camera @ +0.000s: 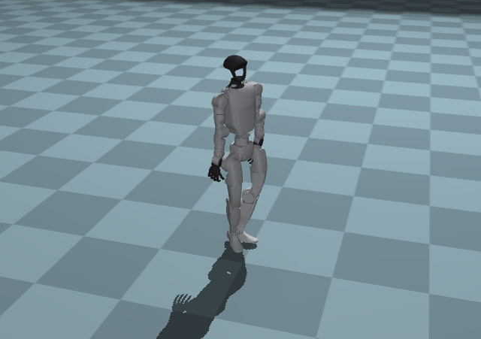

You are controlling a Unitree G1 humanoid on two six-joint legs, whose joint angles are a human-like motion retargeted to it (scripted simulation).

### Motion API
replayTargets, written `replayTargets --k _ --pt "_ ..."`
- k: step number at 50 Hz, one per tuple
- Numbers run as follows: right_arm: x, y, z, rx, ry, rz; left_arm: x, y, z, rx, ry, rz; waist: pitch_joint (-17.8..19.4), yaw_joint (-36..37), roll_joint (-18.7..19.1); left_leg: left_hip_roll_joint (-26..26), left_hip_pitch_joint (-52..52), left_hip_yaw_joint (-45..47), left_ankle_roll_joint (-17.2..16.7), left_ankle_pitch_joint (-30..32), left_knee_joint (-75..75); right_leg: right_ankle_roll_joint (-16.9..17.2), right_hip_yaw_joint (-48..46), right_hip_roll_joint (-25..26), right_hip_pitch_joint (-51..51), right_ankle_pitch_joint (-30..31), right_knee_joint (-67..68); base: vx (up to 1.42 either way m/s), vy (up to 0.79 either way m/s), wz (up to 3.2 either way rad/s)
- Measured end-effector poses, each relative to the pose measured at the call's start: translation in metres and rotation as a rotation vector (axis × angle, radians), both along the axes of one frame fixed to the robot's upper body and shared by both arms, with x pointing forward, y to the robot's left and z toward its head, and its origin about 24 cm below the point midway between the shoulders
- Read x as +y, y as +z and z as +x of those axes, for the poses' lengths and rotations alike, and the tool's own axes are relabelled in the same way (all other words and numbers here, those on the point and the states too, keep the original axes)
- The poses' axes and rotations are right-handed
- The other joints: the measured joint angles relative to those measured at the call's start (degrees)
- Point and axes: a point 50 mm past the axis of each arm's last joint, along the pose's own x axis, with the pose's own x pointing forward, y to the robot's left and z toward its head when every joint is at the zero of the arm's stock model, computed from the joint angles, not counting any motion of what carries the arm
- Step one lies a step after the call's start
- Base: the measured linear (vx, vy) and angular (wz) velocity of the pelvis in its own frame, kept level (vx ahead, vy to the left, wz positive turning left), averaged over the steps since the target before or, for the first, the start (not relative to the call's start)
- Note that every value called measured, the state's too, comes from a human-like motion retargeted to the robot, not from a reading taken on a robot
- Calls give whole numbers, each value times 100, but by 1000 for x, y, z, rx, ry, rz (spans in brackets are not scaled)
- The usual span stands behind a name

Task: In place motions

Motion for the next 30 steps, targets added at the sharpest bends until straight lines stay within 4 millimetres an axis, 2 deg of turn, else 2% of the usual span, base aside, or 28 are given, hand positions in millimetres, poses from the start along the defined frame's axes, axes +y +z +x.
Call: replayTargets --k 1,2,3,4,5,6,7,8,10,12,13,15,18,20,22,24,26,27,28,30 --pt "15 -3 50 -111 91 95 6 9 -37 150 77 -17 85 285 -255 210 -405 308 -203 773 1082 63 -20 -305 117 81 -376 2 -14 -203" --pt "31 0 103 -236 181 186 11 20 -68 279 151 -31 173 681 -462 556 -973 553 -219 1507 2220 121 216 -513 109 165 -636 -35 -19 -279" --pt "50 12 160 -398 258 279 17 30 -90 373 208 -34 267 1301 -574 1174 -1869 673 136 2165 3468 172 962 -526 -152 255 -663 -52 -22 -259" --pt "65 33 213 -561 340 361 21 41 -111 452 269 -26 450 1689 -743 977 -2860 165 269 2099 4384 184 1303 -659 -320 389 -707 -64 -26 -198" --pt "80 62 261 -721 433 435 24 52 -131 523 332 -13 677 1962 -942 374 -3898 -655 292 1672 5134 177 1441 -853 -443 544 -760 -63 -27 -107" --pt "90 97 304 -889 515 471 28 58 -141 549 396 1 969 2224 -1123 669 -4432 -429 594 1308 5864 139 1447 -1005 -530 572 -706 -59 -25 -69" --pt "98 136 340 -1054 593 484 31 64 -151 566 455 18 1257 2494 -1293 954 -4916 -213 905 1006 6492 106 1493 -1172 -625 580 -620 -48 -20 -53" --pt "102 173 366 -1221 645 457 34 68 -158 568 501 42 1536 2779 -1442 1216 -5300 -20 1233 827 6915 83 1618 -1371 -736 548 -467 -32 -13 -43" --pt "96 241 401 -1545 705 357 43 74 -168 539 592 101 1957 3279 -1625 1242 -6166 118 1680 394 7449 72 1955 -1670 -993 554 -209 -12 -1 -39" --pt "95 286 414 -1784 706 257 48 81 -179 533 712 181 2099 3665 -1863 1281 -6667 368 1910 71 7559 -17 2007 -1912 -1425 566 101 5 -1 -30" --pt "99 302 416 -1875 712 232 47 82 -183 534 787 232 2098 3705 -2124 1264 -6856 538 1908 11 7542 -34 2043 -2108 -1721 555 268 2 -11 22" --pt "107 315 415 -1950 756 222 44 80 -183 516 911 324 1929 3498 -2369 1214 -6957 708 1727 33 7469 -14 2102 -2255 -1969 544 389 2 -10 75" --pt "116 286 406 -1875 761 274 41 64 -163 425 950 359 1334 3131 -2384 1374 -6383 803 1194 189 7376 43 1979 -2047 -1916 516 178 13 -8 75" --pt "122 235 383 -1749 728 355 37 51 -141 357 909 299 829 2778 -2101 1471 -5738 434 750 449 7185 62 1547 -1648 -1499 499 -149 28 -10 78" --pt "121 170 347 -1541 713 390 25 41 -118 334 836 162 401 2387 -1748 1252 -4800 -4 380 642 6495 110 1118 -1304 -1048 425 -387 27 -3 102" --pt "112 99 289 -1252 712 377 14 28 -87 277 746 73 108 1980 -1499 619 -3568 -443 23 724 5089 195 725 -1107 -631 286 -482 32 1 107" --pt "92 36 208 -908 703 329 7 14 -48 179 644 66 -75 1607 -1234 -130 -2042 -1123 -240 899 2948 271 385 -882 -251 129 -425 32 9 101" --pt "79 14 161 -739 688 299 4 9 -28 128 590 74 -156 1391 -1053 -410 -1279 -1595 -252 758 1788 258 189 -698 -97 93 -337 32 16 125" --pt "67 -2 111 -589 665 268 1 5 -8 79 531 78 -201 1171 -858 -504 -525 -1987 -72 13 723 190 1 -487 17 116 -171 36 21 139" --pt "40 -12 11 -312 610 221 -13 0 29 -15 393 36 -292 598 -548 -420 598 -939 646 -895 -693 114 -458 -408 44 946 513 25 34 176"
